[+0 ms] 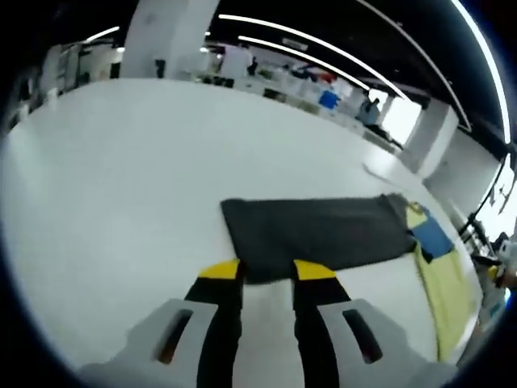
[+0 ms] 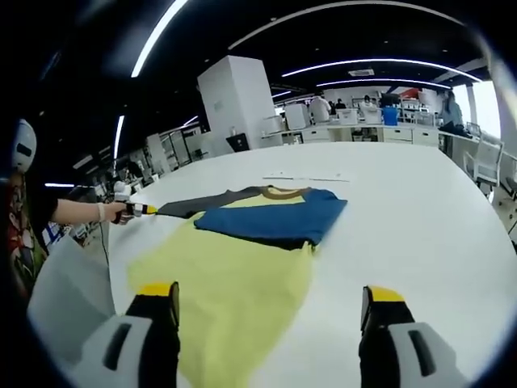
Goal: Fold the garment on the visible template until the final outline fits inside the template.
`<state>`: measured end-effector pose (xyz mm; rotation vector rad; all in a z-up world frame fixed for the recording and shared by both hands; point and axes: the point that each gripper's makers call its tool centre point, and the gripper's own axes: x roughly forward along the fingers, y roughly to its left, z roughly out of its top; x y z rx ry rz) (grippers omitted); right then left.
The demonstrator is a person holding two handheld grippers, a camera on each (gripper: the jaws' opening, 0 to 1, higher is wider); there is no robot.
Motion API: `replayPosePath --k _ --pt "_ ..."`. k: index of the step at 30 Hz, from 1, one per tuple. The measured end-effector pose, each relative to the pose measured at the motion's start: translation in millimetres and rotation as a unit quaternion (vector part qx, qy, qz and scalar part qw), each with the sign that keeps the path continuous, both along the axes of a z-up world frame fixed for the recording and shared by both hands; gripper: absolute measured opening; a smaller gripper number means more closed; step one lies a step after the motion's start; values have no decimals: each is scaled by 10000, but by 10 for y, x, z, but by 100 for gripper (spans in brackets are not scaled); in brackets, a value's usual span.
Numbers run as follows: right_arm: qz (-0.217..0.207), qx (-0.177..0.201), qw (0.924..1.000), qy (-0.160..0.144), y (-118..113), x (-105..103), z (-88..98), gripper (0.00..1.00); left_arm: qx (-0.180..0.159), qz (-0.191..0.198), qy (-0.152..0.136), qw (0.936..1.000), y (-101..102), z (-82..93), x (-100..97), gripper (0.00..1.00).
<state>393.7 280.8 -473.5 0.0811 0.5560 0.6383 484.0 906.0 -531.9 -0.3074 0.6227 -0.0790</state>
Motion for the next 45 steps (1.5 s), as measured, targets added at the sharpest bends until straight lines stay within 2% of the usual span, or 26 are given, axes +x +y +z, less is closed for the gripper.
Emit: replayPosePath --k 2,4,6,13,16,20,23,29,31,34,35,37,40,41,45 --pt "-21 -10 10000 18 -4 -27 -8 93 22 27 22 10000 16 -7 25 11" --pt "-23 -17 10000 51 -8 -37 -26 93 94 19 -3 10000 74 -14 67 0" --pt "-21 -19 10000 52 -8 -55 -28 93 -16 80 -96 9999 82 20 121 0" --pt "-88 13 10000 26 -27 -43 -4 91 49 -38 -309 9995 -50 142 147 0" --pt "-74 19 10000 0 -26 -47 8 91 -240 -4 -530 9983 -155 299 195 0" --pt "-103 38 9999 15 -35 -52 0 91 -269 -152 -716 9970 -305 472 271 0" --pt "-98 67 9999 11 -18 -64 9 91 -380 -397 -1005 9934 -550 712 394 0" --pt "-112 117 9999 -36 -20 -74 36 90 -441 -853 -1313 9867 -973 1058 675 0" --pt "-124 131 9998 -60 -27 -90 53 90 -356 -1038 -1408 9839 -1080 1159 774 0" --pt "-162 176 9997 -86 -53 -113 64 90 -498 -1280 -1539 9785 -1362 1321 793 0" --pt "-185 193 9996 -100 -57 -113 67 90 -505 -1405 -1585 9760 -1518 1387 761 0" --pt "-209 229 9995 -108 -49 -115 66 90 -501 -1659 -1646 9710 -1673 1475 817 0" --pt "-211 233 9995 -105 -46 -107 54 89 -459 -1949 -1712 9647 -1965 1573 815 0" --pt "-214 244 9994 -104 -42 -103 53 89 -525 -2130 -1748 9599 -2139 1624 810 0" --pt "-214 303 9992 -150 -22 -86 60 89 -699 -2374 -1826 9515 -2491 1684 851 0"
